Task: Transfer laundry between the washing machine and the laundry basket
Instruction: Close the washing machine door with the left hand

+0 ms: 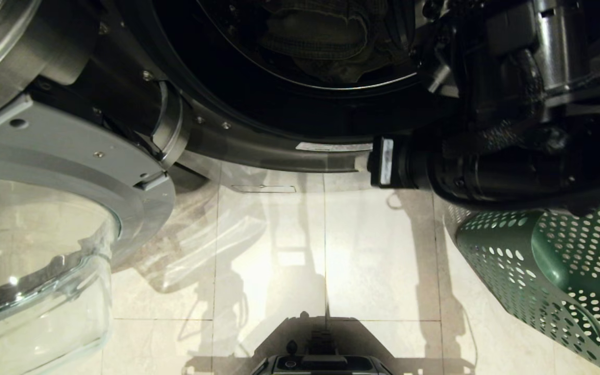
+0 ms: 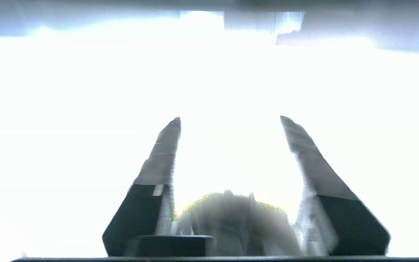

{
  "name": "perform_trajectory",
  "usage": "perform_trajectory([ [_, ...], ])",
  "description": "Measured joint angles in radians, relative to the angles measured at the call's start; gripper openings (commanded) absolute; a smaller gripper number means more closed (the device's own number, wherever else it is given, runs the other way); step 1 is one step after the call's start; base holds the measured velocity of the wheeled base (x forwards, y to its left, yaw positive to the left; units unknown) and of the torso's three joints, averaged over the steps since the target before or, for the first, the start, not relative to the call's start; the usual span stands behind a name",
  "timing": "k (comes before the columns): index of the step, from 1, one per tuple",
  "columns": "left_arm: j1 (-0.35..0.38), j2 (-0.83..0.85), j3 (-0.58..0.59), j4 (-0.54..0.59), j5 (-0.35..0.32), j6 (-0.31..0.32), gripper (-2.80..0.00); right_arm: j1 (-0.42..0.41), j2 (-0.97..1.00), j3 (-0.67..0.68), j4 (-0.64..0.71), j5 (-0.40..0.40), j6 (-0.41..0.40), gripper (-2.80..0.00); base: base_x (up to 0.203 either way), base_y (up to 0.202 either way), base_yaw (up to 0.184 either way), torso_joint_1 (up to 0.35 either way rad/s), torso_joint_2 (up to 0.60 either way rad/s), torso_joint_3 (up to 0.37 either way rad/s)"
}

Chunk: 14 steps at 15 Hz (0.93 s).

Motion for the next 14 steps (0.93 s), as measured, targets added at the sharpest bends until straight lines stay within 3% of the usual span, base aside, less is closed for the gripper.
perform_trajectory([
  [3,0.000,0.000,0.000,0.000,0.000,0.000,-2.80,0.012,-0.141,0.238,0.036,0.035,-0.108,-2.80,0.000,0.000,0.000,0.000,0.00,0.000],
  [5,0.000,0.000,0.000,0.000,0.000,0.000,-2.80,-0.053,-0.232,0.387,0.086,0.108,-0.206,-2.80,0.000,0.000,0.000,0.000,0.00,0.000],
  [10,0.000,0.000,0.000,0.000,0.000,0.000,-2.80,-0.516,-0.479,0.559,0.287,0.430,-0.400,-2.80,0.000,0.000,0.000,0.000,0.00,0.000],
  [12,0.000,0.000,0.000,0.000,0.000,0.000,-2.80,-0.654,-0.626,0.682,0.266,0.535,-0.432,-2.80,0.000,0.000,0.000,0.000,0.00,0.000],
  [14,0.000,0.000,0.000,0.000,0.000,0.000,-2.80,-0.740,-0.790,0.829,0.221,0.588,-0.464,-2.80,0.000,0.000,0.000,0.000,0.00,0.000],
])
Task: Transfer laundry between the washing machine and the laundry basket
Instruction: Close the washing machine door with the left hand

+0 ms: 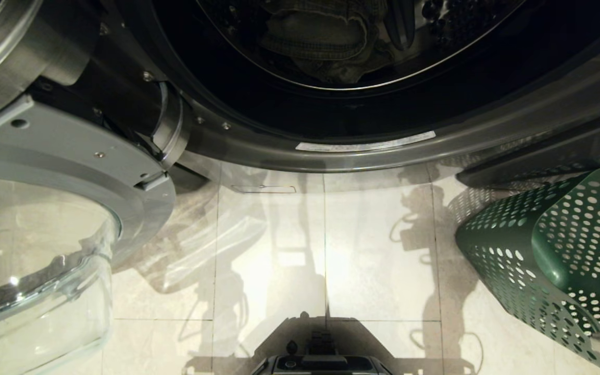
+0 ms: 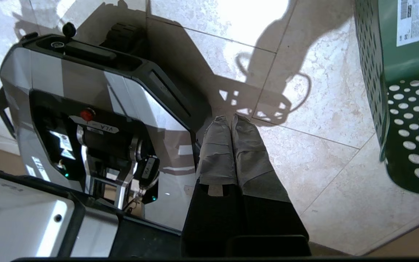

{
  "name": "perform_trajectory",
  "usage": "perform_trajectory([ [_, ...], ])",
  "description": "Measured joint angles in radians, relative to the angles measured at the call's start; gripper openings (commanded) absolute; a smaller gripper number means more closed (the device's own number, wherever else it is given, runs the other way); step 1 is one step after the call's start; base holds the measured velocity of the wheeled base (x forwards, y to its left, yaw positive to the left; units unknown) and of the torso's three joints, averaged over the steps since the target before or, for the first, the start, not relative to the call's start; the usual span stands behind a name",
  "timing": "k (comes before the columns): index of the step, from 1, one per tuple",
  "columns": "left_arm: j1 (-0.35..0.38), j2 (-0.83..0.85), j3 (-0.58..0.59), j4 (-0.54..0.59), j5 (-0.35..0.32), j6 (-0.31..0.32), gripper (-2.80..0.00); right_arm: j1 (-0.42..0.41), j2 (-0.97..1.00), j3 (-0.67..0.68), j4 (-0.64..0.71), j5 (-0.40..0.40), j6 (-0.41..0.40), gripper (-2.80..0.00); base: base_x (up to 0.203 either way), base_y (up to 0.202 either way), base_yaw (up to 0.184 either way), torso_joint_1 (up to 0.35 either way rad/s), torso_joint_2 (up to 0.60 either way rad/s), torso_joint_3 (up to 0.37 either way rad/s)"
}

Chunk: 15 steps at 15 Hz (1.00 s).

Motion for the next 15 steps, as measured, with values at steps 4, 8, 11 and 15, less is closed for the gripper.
perform_trajectory([
  [4,0.000,0.000,0.000,0.000,0.000,-0.001,-2.80,-0.107,-0.359,0.293,-0.052,0.061,-0.073,-2.80,0.000,0.000,0.000,0.000,0.00,0.000],
  [8,0.000,0.000,0.000,0.000,0.000,-0.002,-2.80,-0.120,-0.559,0.506,-0.267,0.080,-0.087,-2.80,0.000,0.000,0.000,0.000,0.00,0.000],
  [11,0.000,0.000,0.000,0.000,0.000,-0.002,-2.80,-0.103,-0.708,0.562,-0.345,0.037,-0.121,-2.80,0.000,0.000,0.000,0.000,0.00,0.000],
  [15,0.000,0.000,0.000,0.000,0.000,-0.001,-2.80,-0.097,-0.827,0.638,-0.429,-0.096,-0.025,-2.80,0.000,0.000,0.000,0.000,0.00,0.000],
])
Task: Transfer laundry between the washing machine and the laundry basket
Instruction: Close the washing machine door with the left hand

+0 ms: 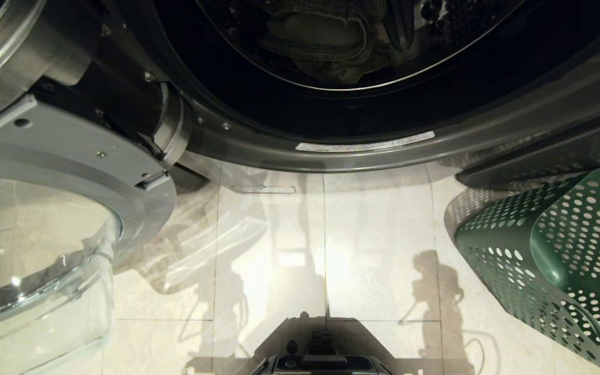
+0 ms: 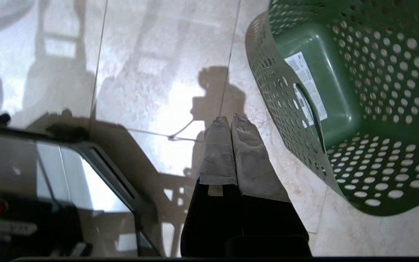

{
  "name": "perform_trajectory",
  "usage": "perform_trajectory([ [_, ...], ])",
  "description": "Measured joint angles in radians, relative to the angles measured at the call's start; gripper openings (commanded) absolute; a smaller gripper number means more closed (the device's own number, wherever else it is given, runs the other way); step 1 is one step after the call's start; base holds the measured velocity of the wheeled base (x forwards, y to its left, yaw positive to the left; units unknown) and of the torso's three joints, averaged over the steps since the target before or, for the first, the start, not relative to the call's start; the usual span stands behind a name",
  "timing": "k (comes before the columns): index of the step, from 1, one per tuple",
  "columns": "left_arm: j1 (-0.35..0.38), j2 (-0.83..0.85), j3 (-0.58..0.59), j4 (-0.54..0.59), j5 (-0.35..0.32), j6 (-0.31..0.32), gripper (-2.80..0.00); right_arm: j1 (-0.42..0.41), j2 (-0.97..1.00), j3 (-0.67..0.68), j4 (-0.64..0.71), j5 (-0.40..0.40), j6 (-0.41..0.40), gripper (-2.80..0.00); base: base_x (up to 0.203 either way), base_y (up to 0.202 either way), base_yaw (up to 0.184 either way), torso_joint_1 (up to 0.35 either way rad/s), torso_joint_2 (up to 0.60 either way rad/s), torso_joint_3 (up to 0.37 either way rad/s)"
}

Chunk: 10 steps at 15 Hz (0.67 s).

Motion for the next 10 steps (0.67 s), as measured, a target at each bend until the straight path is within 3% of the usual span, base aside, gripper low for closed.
perform_trajectory([
  [2,0.000,0.000,0.000,0.000,0.000,0.000,-2.80,0.000,-0.017,0.009,-0.006,-0.026,0.074,-2.80,0.000,0.000,0.000,0.000,0.00,0.000],
  [10,0.000,0.000,0.000,0.000,0.000,0.000,-2.80,0.000,-0.029,0.012,-0.007,-0.037,0.090,-2.80,0.000,0.000,0.000,0.000,0.00,0.000],
])
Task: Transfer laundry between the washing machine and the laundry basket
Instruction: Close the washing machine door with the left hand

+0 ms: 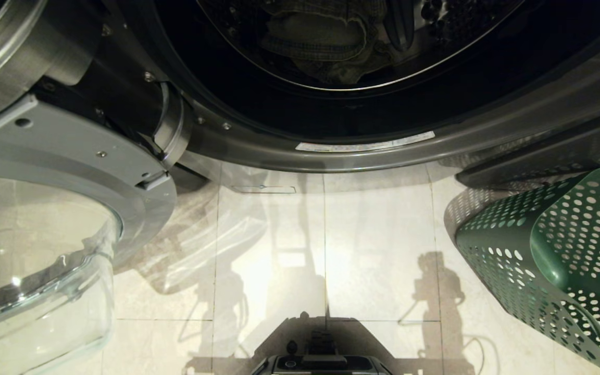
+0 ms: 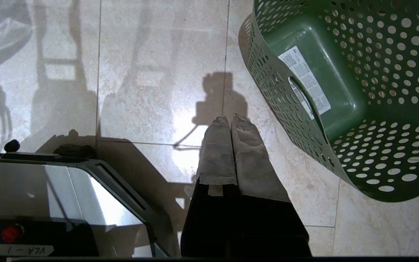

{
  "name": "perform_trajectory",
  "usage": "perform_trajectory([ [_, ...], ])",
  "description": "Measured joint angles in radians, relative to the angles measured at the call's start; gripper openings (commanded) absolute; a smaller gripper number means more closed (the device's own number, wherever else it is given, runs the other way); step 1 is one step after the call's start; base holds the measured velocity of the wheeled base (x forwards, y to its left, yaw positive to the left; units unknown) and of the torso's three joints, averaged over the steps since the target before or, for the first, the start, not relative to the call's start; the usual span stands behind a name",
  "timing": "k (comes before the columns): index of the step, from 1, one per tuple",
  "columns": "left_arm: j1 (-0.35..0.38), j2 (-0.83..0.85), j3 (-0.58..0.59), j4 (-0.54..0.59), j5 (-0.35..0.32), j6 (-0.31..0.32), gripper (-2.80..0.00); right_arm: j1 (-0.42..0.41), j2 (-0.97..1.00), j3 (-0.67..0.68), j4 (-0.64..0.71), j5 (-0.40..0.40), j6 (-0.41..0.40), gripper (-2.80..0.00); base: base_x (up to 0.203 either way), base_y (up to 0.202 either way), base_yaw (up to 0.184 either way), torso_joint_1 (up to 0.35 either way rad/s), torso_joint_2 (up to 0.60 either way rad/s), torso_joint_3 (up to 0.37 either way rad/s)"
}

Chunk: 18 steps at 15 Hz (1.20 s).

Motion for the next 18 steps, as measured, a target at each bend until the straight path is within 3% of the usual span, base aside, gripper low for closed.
perform_trajectory([
  [18,0.000,0.000,0.000,0.001,0.000,0.003,-2.80,0.000,0.001,0.000,0.003,0.008,-0.007,-2.80,0.000,0.000,0.000,0.000,0.00,0.000],
])
